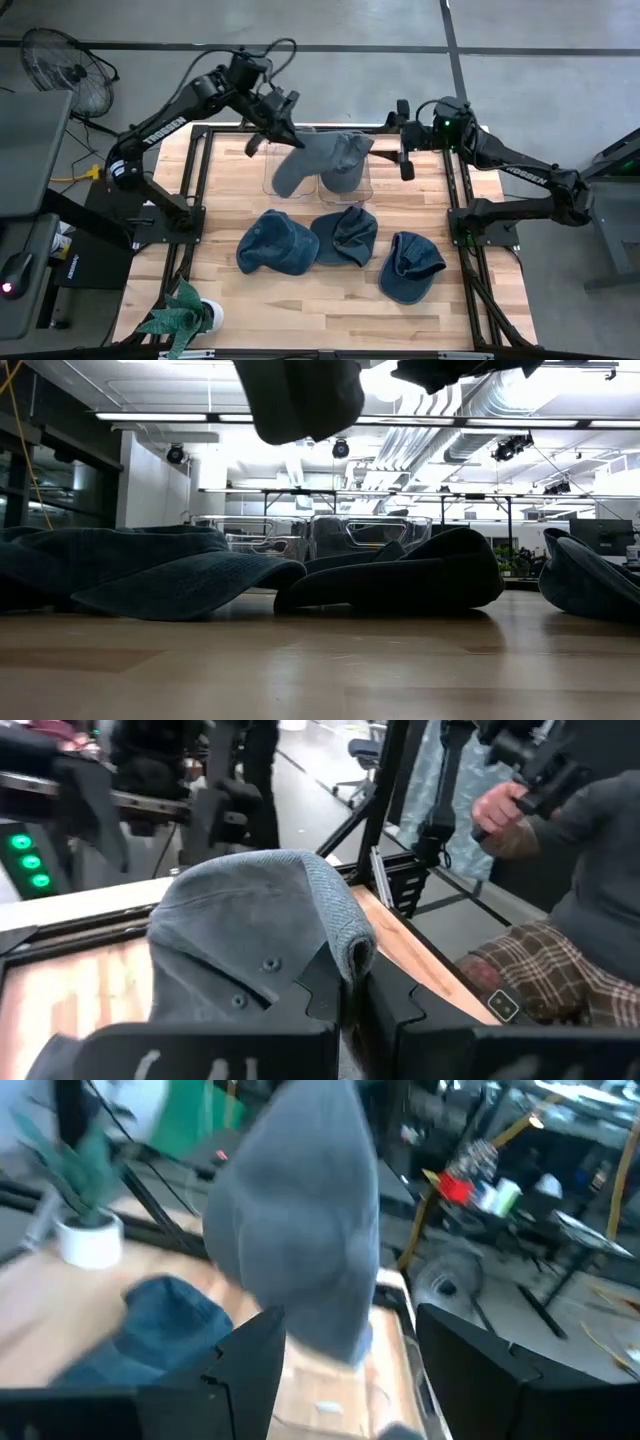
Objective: Pick & Place hat
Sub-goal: Put the gray cap into the right transparent bin
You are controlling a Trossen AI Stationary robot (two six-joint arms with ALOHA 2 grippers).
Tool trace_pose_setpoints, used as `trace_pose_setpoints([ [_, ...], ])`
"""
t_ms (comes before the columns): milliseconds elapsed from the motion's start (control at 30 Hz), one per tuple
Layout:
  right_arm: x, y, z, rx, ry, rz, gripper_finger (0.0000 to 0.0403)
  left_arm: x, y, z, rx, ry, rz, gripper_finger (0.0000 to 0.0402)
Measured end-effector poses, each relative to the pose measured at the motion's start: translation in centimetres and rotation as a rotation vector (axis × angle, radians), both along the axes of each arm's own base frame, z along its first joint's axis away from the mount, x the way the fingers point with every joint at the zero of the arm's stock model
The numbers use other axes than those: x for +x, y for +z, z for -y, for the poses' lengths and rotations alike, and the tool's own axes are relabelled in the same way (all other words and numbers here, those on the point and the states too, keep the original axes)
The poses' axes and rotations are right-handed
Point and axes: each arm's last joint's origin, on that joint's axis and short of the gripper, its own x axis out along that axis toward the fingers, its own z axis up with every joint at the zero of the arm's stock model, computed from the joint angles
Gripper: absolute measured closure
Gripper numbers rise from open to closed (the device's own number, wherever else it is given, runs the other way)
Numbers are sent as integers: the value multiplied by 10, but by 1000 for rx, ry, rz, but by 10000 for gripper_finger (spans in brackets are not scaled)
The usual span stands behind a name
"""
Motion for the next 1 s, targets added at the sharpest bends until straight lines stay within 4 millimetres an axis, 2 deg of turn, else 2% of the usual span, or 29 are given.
trace_pose_setpoints([
  [267,-4,0,7,61,117,19,182,16,1,4,34,-41,70,393],
  [433,-3,-1,21,97,163,49,182,25,0,5,26,-69,90,392],
  [700,12,-16,48,187,238,57,182,35,-6,9,26,-91,88,392],
  [867,21,-26,55,223,272,35,182,38,-7,9,27,-92,89,392],
  [1000,24,-30,53,259,332,19,182,41,-11,8,28,-72,66,392],
])
